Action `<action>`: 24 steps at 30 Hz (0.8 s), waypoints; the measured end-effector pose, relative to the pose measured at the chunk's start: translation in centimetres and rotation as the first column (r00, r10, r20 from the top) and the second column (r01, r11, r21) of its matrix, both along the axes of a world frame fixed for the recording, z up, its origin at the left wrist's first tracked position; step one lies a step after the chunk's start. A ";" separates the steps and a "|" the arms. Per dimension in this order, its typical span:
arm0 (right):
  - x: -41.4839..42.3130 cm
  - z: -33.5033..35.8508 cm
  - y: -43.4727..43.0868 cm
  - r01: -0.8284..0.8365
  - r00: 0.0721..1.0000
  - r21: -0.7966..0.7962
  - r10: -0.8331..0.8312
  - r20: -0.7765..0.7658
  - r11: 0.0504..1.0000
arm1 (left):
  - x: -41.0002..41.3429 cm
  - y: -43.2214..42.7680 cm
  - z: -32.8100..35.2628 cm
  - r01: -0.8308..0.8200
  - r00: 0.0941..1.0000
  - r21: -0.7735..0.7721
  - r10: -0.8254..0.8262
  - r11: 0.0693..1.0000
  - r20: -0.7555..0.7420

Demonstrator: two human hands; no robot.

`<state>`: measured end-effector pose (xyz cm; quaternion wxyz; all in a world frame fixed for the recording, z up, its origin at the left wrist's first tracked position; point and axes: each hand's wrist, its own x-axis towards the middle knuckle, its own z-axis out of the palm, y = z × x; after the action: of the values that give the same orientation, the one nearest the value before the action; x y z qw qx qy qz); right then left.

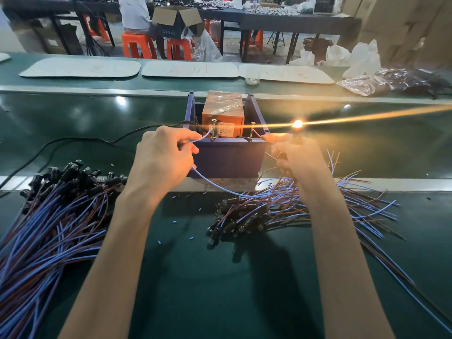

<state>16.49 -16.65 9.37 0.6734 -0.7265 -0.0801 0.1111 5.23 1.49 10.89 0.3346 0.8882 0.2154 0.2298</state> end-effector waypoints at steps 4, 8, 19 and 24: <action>-0.1 0.0 0.0 0.016 1.000 -0.004 -0.016 -0.001 1.000 | 0.0 -0.1 0.1 -0.002 1.000 0.000 0.002 1.000 -0.008; -0.2 0.7 -0.1 0.061 0.998 -0.047 -0.062 -0.001 0.997 | -0.1 -0.1 0.4 -0.003 1.000 -0.041 0.001 0.999 -0.030; -0.4 2.4 -2.3 0.284 0.952 -0.188 -0.253 0.172 0.940 | -1.1 3.7 -0.9 0.251 0.735 -0.031 -0.211 0.967 -0.644; -0.9 3.3 -3.0 0.373 0.863 -0.029 -0.336 0.378 0.927 | -2.1 7.1 -2.3 0.087 0.679 0.074 -0.005 0.993 -0.734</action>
<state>15.60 -19.67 12.65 0.6177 -0.7697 -0.0634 -0.1481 3.13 8.60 8.57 0.1799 0.9271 0.2966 -0.1421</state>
